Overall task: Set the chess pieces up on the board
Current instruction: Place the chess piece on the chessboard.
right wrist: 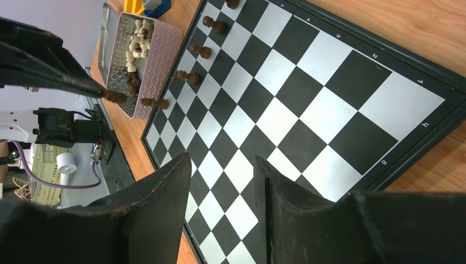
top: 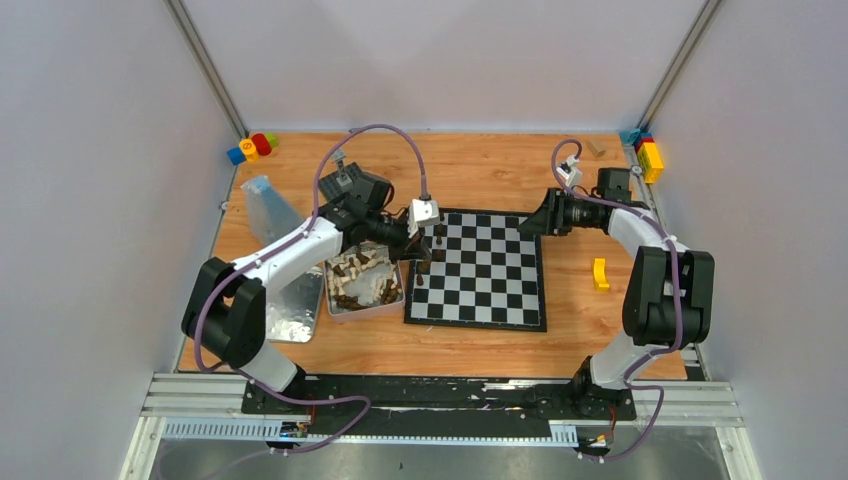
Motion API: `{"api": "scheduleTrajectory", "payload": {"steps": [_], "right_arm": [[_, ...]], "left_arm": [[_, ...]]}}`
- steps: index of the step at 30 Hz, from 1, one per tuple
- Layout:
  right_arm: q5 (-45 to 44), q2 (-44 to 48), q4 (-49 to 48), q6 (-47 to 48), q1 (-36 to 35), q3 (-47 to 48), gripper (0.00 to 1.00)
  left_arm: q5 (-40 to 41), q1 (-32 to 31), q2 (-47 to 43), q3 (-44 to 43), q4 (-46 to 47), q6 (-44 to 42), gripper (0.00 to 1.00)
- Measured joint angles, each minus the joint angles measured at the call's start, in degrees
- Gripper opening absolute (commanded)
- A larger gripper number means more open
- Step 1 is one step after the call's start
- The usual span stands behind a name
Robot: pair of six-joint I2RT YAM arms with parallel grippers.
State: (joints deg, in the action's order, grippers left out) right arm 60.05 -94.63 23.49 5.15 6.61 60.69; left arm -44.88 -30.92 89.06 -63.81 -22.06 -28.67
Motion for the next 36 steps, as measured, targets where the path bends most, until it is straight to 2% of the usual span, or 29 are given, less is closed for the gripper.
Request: {"api": "scheduleTrajectory", "payload": {"steps": [8,20,25,36], "right_arm": [[-0.39,-0.02,0.26,0.63,0.00,0.00,0.47],[-0.90,-0.02,0.31,1.16,0.00,0.00,0.47],[-0.87,-0.02,0.42,1.22,0.00,0.00,0.47],[-0.33,0.39,3.87,3.17,-0.46,0.76,0.49]], "left_arm": [[-4.55,-2.75,-2.38,6.71,-0.07,-3.63,0.00],[-6.08,-2.93,-3.39,13.97,5.68,-8.76,0.01],[-5.97,-2.97,-3.45,13.73,4.63,-11.10,0.09],[1.16,-6.05,-5.99,10.91,-9.42,-18.64,0.34]]}}
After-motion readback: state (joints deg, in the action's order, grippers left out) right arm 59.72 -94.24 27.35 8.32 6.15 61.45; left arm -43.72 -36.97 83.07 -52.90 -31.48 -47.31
